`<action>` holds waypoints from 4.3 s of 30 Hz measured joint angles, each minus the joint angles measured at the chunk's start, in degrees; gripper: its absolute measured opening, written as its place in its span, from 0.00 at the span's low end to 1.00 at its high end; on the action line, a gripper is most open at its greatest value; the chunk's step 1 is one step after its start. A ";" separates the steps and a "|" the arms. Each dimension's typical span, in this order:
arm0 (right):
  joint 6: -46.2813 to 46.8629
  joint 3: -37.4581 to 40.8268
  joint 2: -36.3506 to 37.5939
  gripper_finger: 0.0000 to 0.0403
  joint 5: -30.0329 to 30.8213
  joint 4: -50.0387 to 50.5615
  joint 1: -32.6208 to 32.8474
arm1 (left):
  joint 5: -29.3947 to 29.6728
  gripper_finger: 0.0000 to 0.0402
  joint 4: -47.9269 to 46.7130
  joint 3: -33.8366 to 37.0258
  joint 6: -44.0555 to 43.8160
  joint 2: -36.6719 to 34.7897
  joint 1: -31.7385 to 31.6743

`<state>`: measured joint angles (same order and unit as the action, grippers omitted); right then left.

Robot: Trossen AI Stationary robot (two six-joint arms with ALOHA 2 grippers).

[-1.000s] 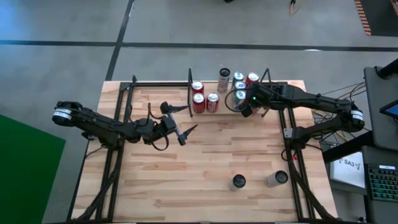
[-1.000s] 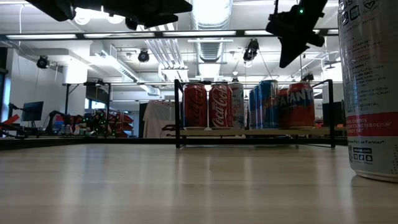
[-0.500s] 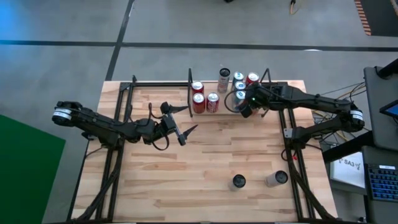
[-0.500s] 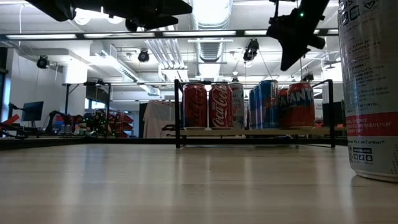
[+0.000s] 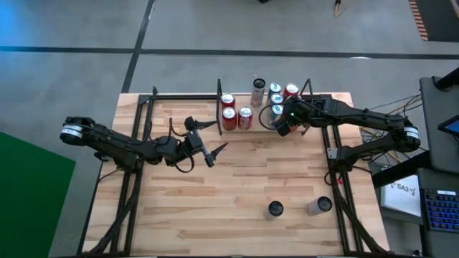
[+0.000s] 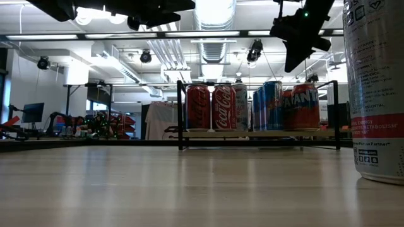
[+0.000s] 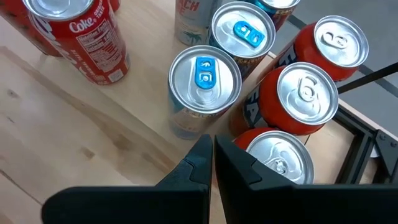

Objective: Place canned beverage on shelf
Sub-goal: Put the red soda can on the shelf

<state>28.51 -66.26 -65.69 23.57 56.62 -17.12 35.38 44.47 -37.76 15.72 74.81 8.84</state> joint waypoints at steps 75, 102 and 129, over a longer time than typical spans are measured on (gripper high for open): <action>4.51 0.00 -6.44 0.02 3.08 3.94 -6.40 | 0.04 0.97 -1.72 0.00 0.29 0.00 -0.35; -9.19 0.06 -4.93 0.02 -0.06 4.89 -6.40 | 0.04 0.97 -1.77 0.00 0.23 0.00 -0.35; 4.10 0.28 0.93 0.02 -2.73 17.56 -6.76 | 0.04 0.97 -1.75 0.00 0.22 0.00 -0.42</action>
<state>32.62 -65.98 -64.76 20.85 74.18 -23.88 35.42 42.72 -37.76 15.94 74.81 8.43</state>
